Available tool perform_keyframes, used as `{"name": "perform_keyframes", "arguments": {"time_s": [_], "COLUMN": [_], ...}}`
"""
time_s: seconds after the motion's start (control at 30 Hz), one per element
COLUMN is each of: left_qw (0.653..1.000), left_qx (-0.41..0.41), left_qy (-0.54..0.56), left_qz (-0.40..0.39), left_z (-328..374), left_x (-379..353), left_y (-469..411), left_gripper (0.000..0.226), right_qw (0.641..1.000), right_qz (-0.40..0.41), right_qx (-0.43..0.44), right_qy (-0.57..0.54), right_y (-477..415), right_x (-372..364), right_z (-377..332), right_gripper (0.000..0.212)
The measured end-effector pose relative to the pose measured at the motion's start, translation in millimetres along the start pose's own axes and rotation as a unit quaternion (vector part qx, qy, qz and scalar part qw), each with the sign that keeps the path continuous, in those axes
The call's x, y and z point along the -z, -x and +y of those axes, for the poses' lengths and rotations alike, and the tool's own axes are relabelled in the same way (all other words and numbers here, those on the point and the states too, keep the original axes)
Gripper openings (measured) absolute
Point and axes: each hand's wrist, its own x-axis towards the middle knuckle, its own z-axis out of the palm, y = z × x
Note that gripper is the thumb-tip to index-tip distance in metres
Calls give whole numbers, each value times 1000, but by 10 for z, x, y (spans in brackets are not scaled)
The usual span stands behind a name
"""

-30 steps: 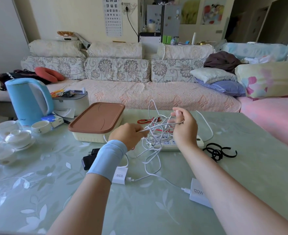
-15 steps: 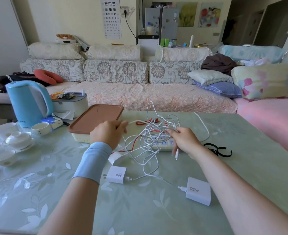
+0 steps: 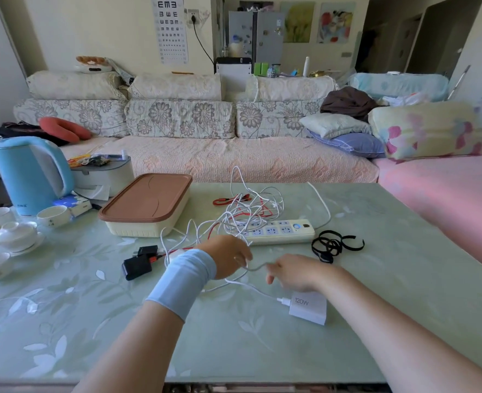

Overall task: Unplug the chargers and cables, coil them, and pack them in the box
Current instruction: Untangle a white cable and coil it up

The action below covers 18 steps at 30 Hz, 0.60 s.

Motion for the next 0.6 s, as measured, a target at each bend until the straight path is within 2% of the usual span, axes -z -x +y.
{"name": "perform_keyframes", "arguments": {"time_s": [0.1, 0.17, 0.27, 0.33, 0.43, 0.5, 0.6], "left_qw": [993, 991, 992, 992, 996, 998, 1000], "left_qx": [6, 2, 5, 10, 11, 7, -3], "left_qy": [-63, -78, -49, -28, -5, -3, 12], "left_qz": [-98, -105, -112, -125, -91, -59, -24], "left_z": [35, 81, 102, 108, 135, 189, 343], "left_x": [-6, -20, -45, -72, -59, 14, 157], "left_y": [-8, -12, -42, -68, -140, -169, -136], "left_gripper": [35, 32, 29, 29, 23, 21, 37], "right_qw": [996, 994, 991, 992, 989, 963, 917], "right_qz": [28, 50, 68, 83, 84, 70, 25], "right_qx": [2, 33, 65, 56, 63, 99, 127], "right_qy": [82, 96, 99, 70, -108, -240, -377], "right_y": [31, 31, 61, 64, 35, 69, 191], "right_x": [-112, -193, -187, -97, 10, 50, 125], "right_z": [86, 148, 211, 303, 522, 588, 576], "right_gripper": [43, 35, 13, 17, 27, 28, 27]}}
